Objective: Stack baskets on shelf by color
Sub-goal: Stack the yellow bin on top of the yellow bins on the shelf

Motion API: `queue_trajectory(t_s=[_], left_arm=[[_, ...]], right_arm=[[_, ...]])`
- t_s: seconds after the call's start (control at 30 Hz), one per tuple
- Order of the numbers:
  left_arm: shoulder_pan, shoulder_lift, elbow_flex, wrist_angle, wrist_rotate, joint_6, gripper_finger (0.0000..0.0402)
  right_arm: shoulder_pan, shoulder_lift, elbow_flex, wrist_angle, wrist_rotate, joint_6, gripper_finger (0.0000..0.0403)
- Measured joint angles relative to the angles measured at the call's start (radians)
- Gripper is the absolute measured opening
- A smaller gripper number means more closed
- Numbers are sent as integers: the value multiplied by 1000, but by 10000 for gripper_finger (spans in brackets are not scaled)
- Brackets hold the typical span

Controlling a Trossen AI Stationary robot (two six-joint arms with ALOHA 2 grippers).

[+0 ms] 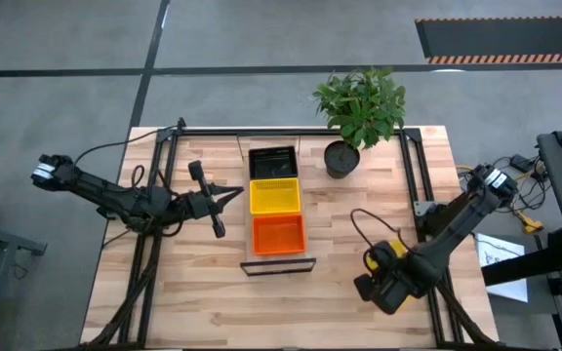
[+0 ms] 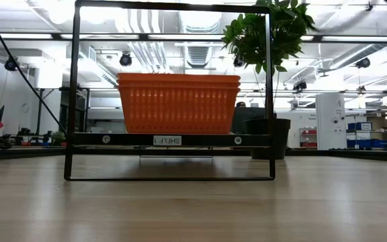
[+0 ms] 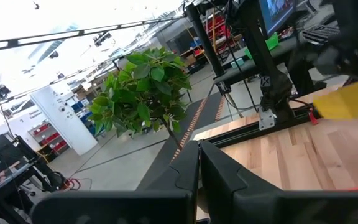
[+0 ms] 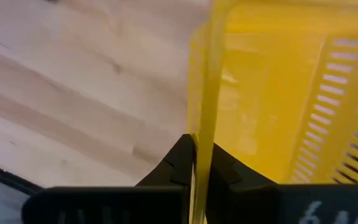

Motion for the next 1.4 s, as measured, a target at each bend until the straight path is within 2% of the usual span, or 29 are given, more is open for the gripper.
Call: queue_trajectory(t_s=[0.13, 0.33, 0.67, 0.83, 1.07, 1.27, 1.4], left_arm=[[0, -1, 1, -9, 0, -10, 0], [-1, -46, 0, -54, 0, -110, 0], [-7, -116, -1, -174, 10, -238, 0], [-7, -122, -1, -220, 11, -262, 0], [-7, -136, -2, -224, 12, -265, 0], [-7, -142, -2, -225, 15, -261, 0], [-7, -139, -2, -227, 15, -261, 0]], right_arm=[[-33, 0, 117, -149, 101, -183, 8], [-140, 0, 253, -167, 205, -573, 8], [-406, 2, 361, -116, 202, -1168, 8], [-526, 2, 363, 17, 108, -1425, 8], [-631, 2, 363, 161, 69, -1627, 8], [-659, 20, 368, 232, 65, -1714, 8], [-662, 94, 415, 223, 67, -1771, 8]])
